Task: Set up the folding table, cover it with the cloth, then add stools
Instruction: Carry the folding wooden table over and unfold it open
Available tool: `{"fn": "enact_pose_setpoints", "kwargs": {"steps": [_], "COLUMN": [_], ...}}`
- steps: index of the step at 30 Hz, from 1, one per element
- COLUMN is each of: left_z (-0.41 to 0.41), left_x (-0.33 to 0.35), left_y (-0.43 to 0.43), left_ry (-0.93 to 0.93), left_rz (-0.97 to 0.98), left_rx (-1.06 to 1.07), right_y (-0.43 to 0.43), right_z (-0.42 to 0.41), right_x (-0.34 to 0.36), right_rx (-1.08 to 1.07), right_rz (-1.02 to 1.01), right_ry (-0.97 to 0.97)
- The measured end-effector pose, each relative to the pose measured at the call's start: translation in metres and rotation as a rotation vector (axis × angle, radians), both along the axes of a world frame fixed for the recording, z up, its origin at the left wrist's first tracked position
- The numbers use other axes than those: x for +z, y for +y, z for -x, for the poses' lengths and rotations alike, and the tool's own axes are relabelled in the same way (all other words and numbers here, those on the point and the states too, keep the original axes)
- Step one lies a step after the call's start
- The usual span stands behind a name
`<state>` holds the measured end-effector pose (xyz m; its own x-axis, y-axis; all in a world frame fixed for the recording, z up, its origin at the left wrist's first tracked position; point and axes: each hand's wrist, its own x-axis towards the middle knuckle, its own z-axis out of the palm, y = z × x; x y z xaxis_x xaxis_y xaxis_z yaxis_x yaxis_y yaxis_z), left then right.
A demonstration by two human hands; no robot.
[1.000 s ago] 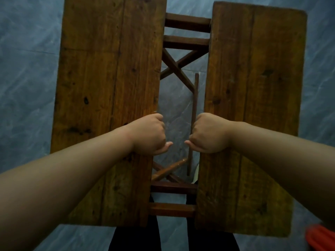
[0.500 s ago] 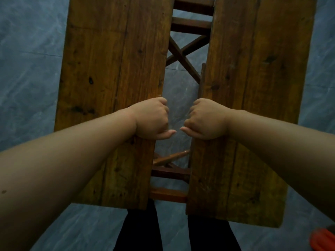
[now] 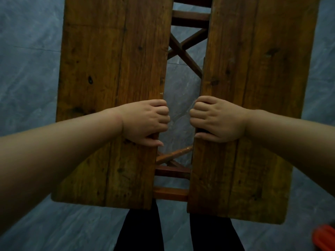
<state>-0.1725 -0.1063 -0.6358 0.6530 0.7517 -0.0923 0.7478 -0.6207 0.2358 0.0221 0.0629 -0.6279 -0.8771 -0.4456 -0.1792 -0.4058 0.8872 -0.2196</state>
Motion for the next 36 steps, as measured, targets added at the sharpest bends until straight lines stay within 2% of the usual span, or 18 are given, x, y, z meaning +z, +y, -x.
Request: {"fn": "enact_pose_setpoints", "kwargs": {"steps": [5,16,18,21,23,28,33,34,36], "left_z": [-0.015,-0.027,-0.024,-0.022,-0.028,-0.029,-0.034,-0.039,-0.05], "left_x": [-0.013,-0.022,-0.025,-0.037,-0.047,-0.059,-0.055,-0.053,-0.049], "left_y": [0.011,0.009,-0.009,-0.058,-0.078,-0.081,-0.079,-0.083,-0.098], "left_ry": [0.015,0.067,0.077,0.225,0.307,0.309,0.386,0.359,0.248], "left_rz": [-0.006,0.037,0.087,0.378,0.448,0.42,0.419,0.419,0.394], "left_rx": [0.013,0.04,0.181,0.584,0.667,0.687,0.745,0.835,1.122], "right_y": [-0.002,-0.007,-0.006,-0.011,-0.022,-0.04,-0.037,-0.04,-0.048], "right_z": [0.008,0.004,-0.009,-0.046,-0.067,-0.075,-0.072,-0.073,-0.081], "right_x": [-0.012,-0.024,-0.026,-0.039,-0.049,-0.062,-0.06,-0.059,-0.058], "right_rx": [-0.027,-0.061,-0.111,-0.22,-0.252,-0.366,-0.368,-0.438,-0.784], "right_rz": [-0.037,0.013,-0.003,-0.032,-0.077,-0.13,-0.142,-0.142,-0.127], "right_ry": [0.008,-0.074,-0.101,-0.258,-0.331,-0.344,-0.321,-0.312,-0.284]}}
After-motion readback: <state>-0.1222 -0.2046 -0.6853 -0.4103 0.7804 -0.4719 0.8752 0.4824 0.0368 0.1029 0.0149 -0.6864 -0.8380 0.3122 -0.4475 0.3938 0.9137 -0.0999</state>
